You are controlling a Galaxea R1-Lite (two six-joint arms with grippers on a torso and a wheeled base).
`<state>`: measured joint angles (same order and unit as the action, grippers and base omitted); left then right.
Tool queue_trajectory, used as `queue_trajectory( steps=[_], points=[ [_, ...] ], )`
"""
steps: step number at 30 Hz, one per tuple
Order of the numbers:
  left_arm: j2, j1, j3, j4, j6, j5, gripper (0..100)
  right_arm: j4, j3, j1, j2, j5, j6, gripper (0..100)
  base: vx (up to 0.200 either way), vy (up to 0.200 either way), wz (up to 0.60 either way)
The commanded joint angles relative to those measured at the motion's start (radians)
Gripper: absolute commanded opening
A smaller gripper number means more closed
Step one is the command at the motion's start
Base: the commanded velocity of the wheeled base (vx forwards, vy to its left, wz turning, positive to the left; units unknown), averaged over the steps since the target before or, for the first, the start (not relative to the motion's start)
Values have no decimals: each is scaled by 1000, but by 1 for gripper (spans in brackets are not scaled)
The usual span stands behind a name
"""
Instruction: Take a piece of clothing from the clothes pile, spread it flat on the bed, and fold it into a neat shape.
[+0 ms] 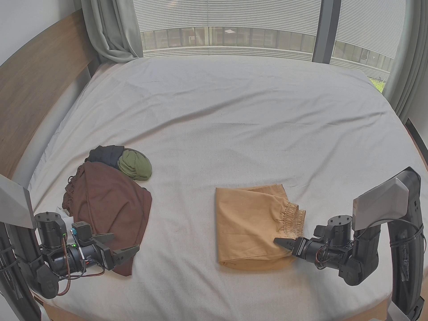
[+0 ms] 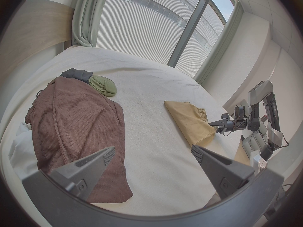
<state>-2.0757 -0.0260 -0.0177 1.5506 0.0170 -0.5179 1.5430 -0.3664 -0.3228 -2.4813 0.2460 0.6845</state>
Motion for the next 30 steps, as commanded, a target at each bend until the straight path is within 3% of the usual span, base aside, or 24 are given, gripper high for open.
queue_trajectory(
  steps=[1, 5, 6, 30],
  points=[
    [-3, 0, 4, 0, 0, -1, 100, 0, -11, 1, -13, -2, 0, 100, 0, 0, 0],
    [-3, -2, 8, 0, 0, -1, 100, 2, -11, 1, -19, -4, 0, 100, 0, 0, 0],
    [-3, -2, 8, 0, 0, -4, 100, 2, -11, 1, -19, -4, 0, 0, 0, 0, 0],
    [-1, -3, 16, 0, -8, -14, 100, 5, -2, -30, 59, 9, 1, 0, 0, 0, 0]
  ],
)
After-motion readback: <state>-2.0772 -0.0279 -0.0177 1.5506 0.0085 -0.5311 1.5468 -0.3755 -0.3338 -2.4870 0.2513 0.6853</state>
